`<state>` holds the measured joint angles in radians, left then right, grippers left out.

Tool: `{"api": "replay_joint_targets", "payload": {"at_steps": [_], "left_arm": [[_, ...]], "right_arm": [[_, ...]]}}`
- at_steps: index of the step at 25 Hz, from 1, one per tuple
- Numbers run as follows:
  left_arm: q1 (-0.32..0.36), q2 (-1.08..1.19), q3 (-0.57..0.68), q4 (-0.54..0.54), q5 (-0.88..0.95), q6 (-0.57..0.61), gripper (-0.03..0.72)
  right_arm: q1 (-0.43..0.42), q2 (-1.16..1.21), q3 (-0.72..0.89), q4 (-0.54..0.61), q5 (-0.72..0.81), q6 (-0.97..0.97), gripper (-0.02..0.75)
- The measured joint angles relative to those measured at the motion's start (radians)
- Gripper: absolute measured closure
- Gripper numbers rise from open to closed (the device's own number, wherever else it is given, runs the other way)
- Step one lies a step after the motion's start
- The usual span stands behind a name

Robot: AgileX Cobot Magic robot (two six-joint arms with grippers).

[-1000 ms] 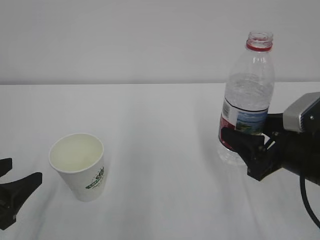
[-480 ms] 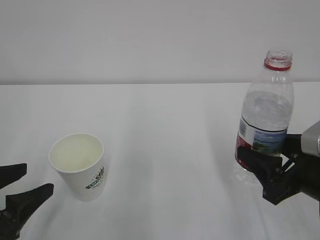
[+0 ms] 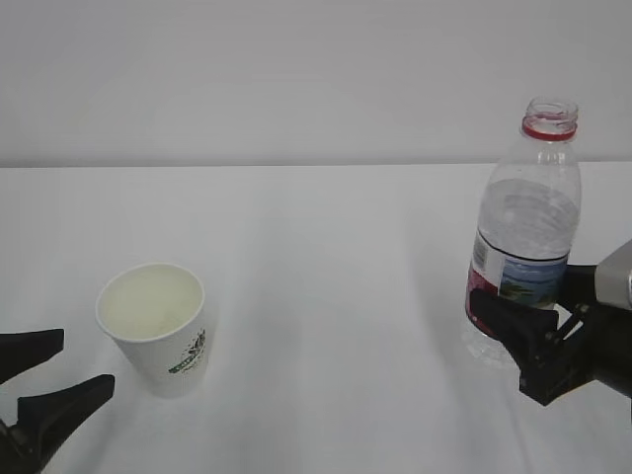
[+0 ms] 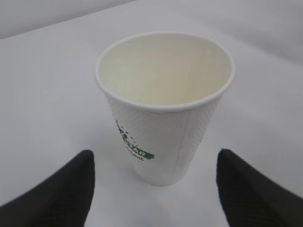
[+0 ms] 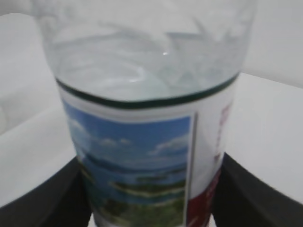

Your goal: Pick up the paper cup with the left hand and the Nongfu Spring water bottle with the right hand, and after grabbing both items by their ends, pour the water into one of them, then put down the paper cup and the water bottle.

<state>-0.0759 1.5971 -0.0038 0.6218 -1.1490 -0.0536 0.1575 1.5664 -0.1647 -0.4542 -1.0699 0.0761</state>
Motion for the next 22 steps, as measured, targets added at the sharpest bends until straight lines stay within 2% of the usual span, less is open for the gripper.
{"api": "replay_joint_targets", "payload": {"at_steps": [6, 22], "left_arm": [[0.0, 0.063, -0.017, 0.005, 0.0, 0.0, 0.01], [0.0, 0.152, -0.077, 0.034, 0.0, 0.0, -0.003]], "right_arm": [[0.0, 0.0, 0.0, 0.0, 0.0, 0.0, 0.233], [0.0, 0.0, 0.002, -0.002, 0.0, 0.0, 0.234]]}}
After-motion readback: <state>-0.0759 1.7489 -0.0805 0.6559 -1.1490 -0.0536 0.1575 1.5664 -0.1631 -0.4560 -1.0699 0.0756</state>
